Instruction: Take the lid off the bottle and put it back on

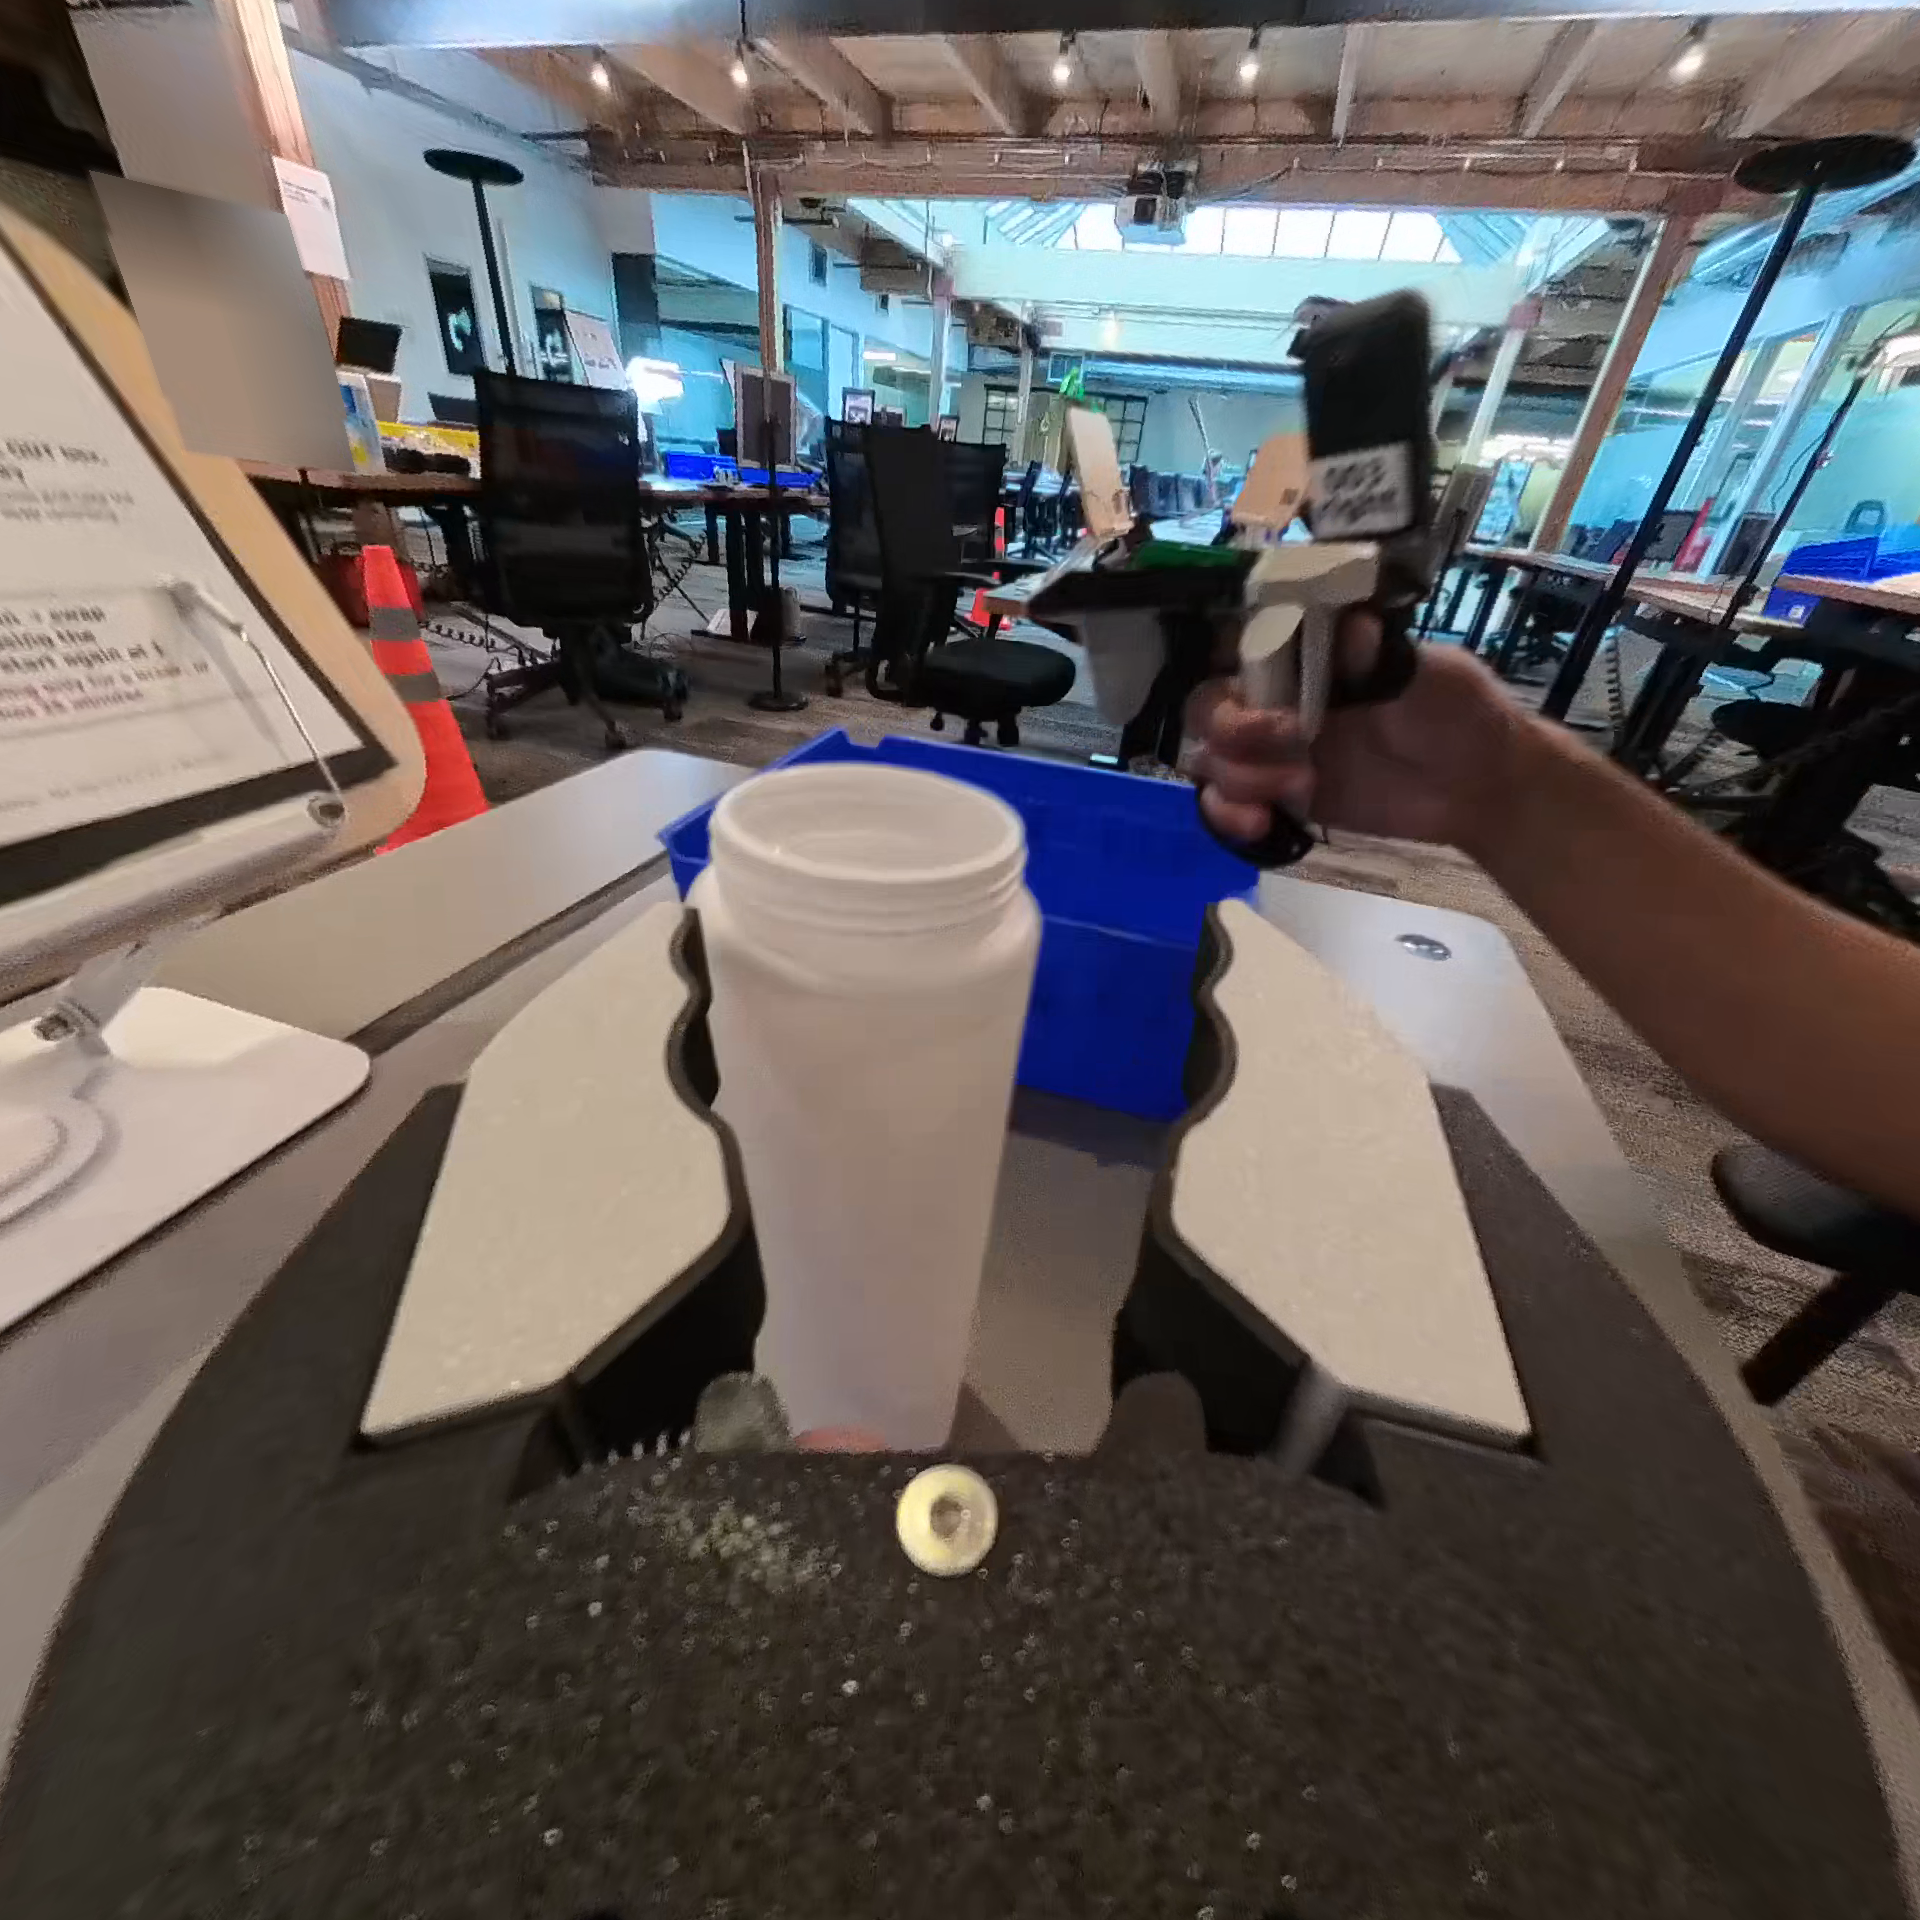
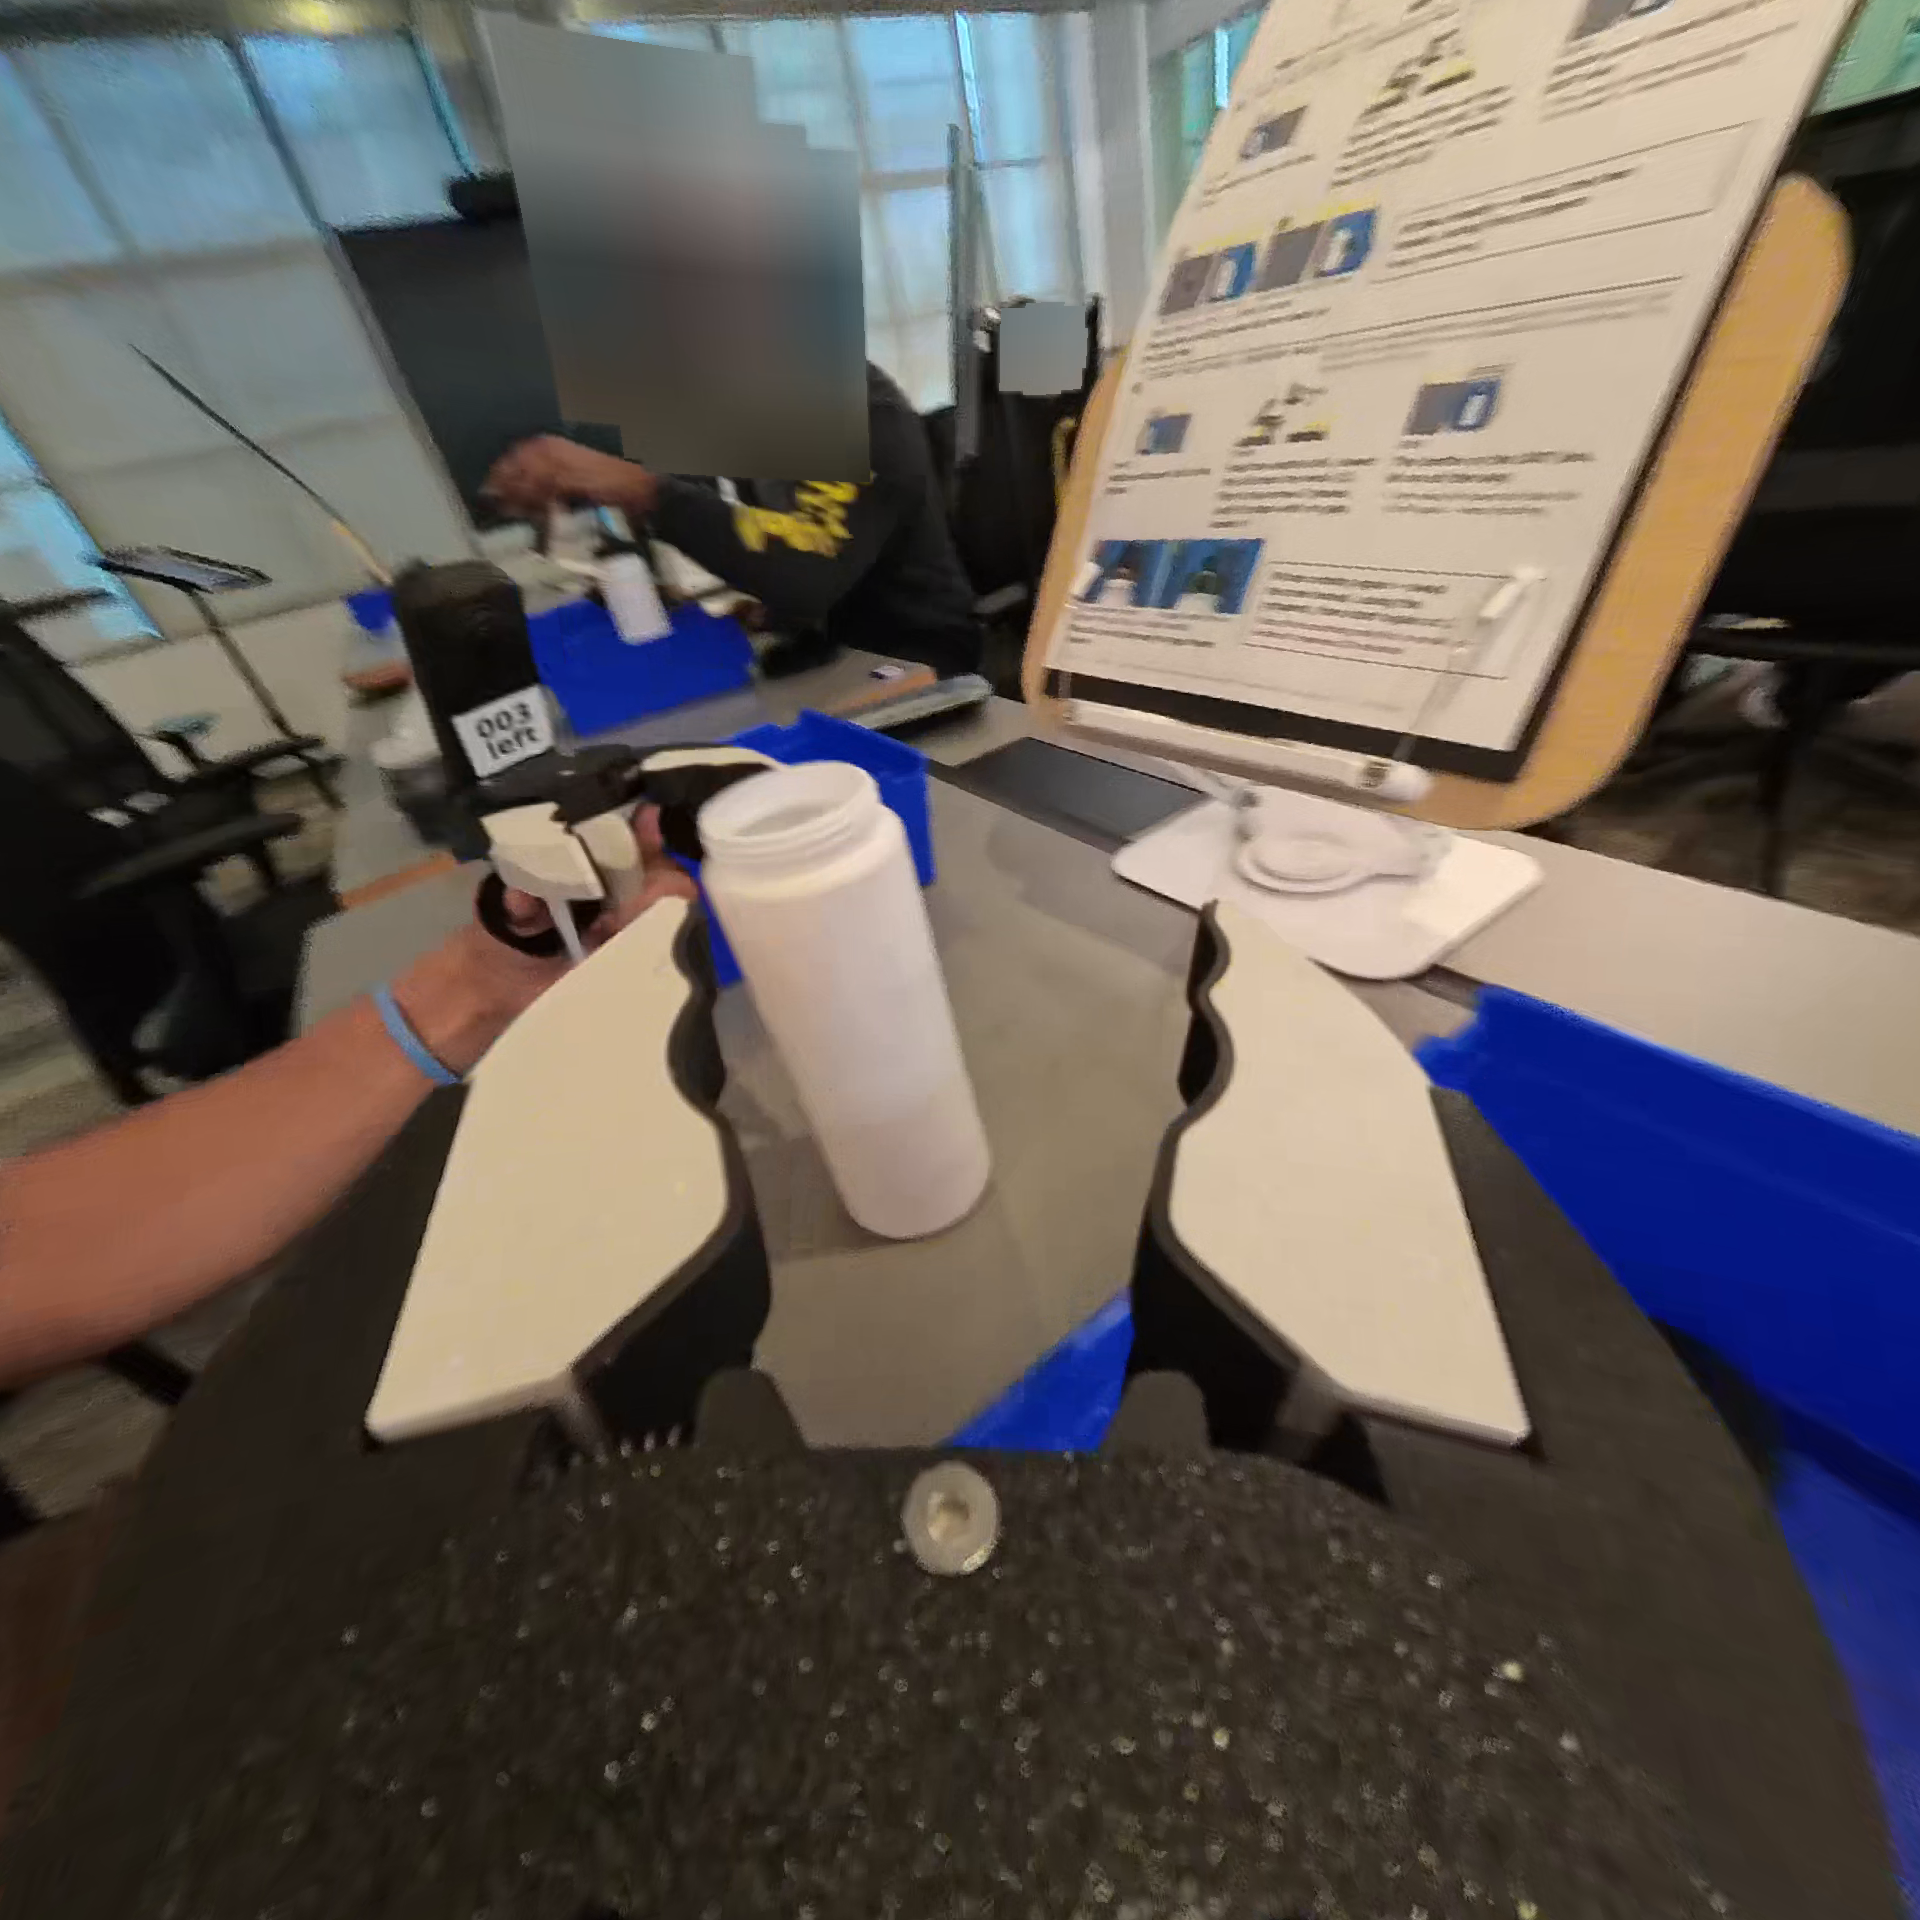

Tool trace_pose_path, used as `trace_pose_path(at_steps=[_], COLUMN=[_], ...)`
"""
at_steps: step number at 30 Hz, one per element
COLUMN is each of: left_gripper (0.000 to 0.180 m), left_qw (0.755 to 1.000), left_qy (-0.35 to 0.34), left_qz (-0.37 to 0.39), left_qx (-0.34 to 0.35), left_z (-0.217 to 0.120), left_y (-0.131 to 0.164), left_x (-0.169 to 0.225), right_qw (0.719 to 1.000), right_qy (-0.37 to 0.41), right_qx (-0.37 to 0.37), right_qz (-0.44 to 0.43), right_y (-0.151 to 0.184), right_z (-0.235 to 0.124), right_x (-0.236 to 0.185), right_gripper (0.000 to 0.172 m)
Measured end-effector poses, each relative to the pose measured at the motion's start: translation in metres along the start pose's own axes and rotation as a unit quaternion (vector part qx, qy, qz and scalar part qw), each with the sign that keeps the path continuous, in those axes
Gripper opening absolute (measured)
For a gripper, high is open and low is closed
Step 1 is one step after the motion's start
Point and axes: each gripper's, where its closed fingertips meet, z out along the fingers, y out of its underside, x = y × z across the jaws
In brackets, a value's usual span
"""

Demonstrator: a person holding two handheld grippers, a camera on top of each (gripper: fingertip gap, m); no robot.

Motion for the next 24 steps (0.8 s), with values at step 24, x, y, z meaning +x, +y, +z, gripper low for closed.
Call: trace_pose_path(at_steps=[24], left_gripper=[0.063], left_qw=[0.977], left_qy=[-0.12], left_qz=[-0.123], left_qx=[-0.129], left_z=[-0.132], left_y=[0.131], left_x=[0.166], right_qw=[0.99], right_qy=[0.09], right_qx=[-0.106], right_qz=[-0.02], right_y=[0.083], right_z=[0.156], right_x=[-0.043], right_gripper=[0.085])
